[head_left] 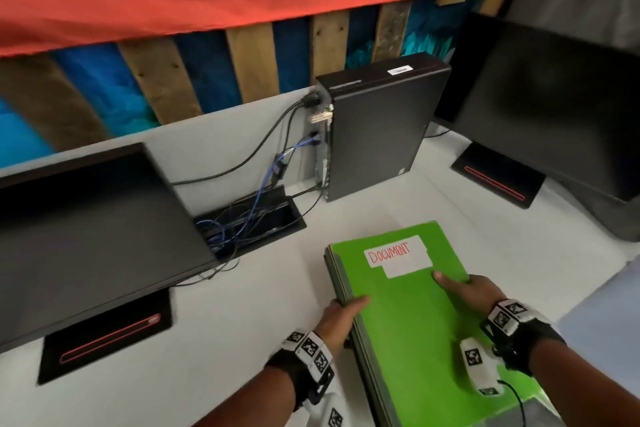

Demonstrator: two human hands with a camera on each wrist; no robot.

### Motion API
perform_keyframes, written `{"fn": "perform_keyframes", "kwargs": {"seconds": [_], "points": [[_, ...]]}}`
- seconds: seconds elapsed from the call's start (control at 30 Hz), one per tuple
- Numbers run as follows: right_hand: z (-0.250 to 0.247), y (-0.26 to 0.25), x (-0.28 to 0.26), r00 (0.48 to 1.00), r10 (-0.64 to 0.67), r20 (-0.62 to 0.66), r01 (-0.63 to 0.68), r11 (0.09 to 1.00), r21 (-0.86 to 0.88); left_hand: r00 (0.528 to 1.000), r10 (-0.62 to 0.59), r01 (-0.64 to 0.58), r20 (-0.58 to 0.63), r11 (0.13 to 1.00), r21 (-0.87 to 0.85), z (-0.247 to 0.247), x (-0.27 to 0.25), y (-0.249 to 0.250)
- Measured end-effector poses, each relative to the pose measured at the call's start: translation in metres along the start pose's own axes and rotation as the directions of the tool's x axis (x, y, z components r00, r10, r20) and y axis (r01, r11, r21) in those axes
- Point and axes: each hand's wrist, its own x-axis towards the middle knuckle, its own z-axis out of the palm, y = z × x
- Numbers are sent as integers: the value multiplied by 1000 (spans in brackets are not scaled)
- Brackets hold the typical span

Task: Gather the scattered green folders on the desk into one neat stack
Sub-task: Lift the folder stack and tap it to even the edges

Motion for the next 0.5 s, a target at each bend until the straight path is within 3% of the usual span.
{"fn": "perform_keyframes", "kwargs": {"seconds": [0.17, 0.33, 0.5], "points": [[-60, -8, 67, 999, -30, -30, 21, 970, -242, 997, -78, 78, -27, 997, -19, 78, 36, 25], [-88, -10, 119, 995, -51, -85, 20, 941, -338, 987, -47, 63, -154, 993, 103, 123, 48, 63], [-93, -5, 149, 996, -37, -86, 6, 944, -329, 966, -30, 104, -258, 955, 277, 144, 75, 82]]}}
